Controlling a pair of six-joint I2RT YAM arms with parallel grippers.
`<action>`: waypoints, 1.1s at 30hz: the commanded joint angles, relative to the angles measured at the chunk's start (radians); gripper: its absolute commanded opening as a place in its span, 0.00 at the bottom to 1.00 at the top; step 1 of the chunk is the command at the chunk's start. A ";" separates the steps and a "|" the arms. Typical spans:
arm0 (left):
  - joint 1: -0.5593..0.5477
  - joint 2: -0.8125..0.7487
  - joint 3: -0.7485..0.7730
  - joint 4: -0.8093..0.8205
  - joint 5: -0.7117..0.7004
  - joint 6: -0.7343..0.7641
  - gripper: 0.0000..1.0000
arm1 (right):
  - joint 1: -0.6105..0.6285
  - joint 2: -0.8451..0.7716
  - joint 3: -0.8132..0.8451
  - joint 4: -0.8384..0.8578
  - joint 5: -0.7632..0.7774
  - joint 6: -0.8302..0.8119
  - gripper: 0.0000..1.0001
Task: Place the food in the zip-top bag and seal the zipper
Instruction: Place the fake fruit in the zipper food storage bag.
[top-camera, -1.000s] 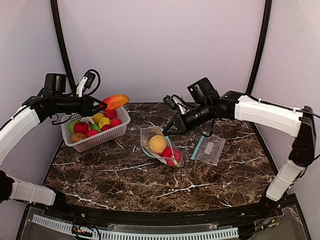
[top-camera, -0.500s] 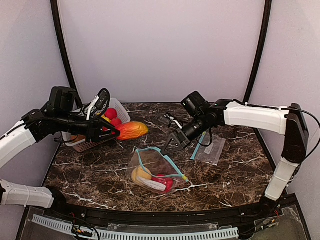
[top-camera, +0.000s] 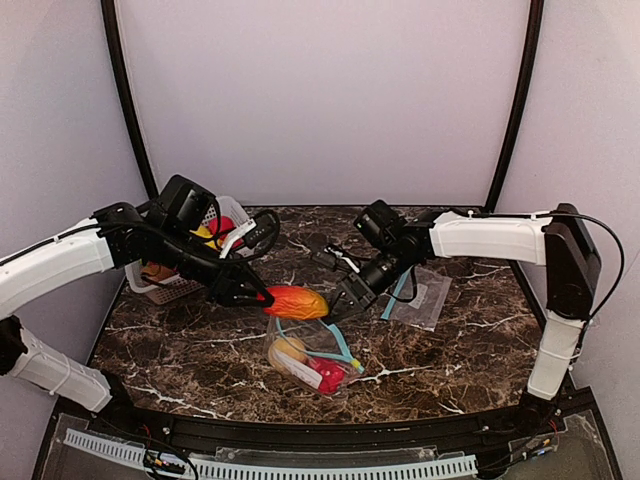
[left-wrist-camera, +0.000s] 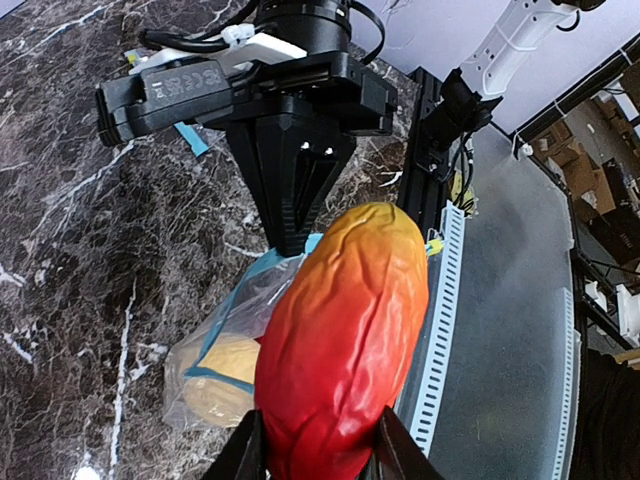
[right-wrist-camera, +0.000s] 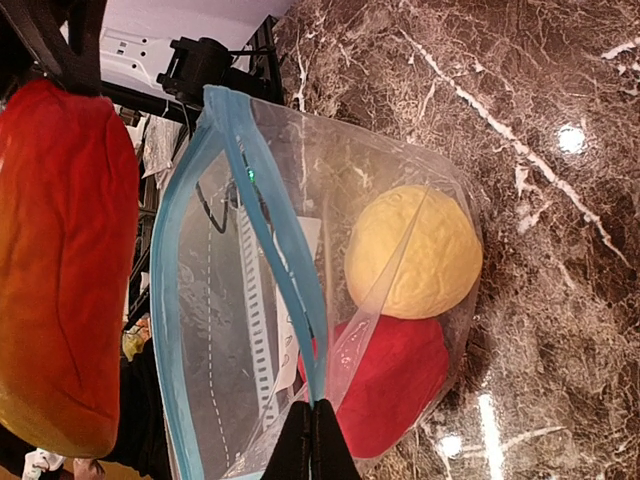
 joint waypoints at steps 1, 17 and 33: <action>-0.007 0.030 0.113 -0.189 -0.079 0.144 0.33 | -0.005 -0.009 0.037 -0.060 0.029 -0.053 0.00; -0.135 0.233 0.334 -0.385 -0.225 0.307 0.33 | -0.001 -0.019 0.090 -0.154 0.039 -0.106 0.00; -0.243 0.380 0.449 -0.449 -0.327 0.439 0.36 | 0.022 -0.021 0.106 -0.175 0.021 -0.120 0.00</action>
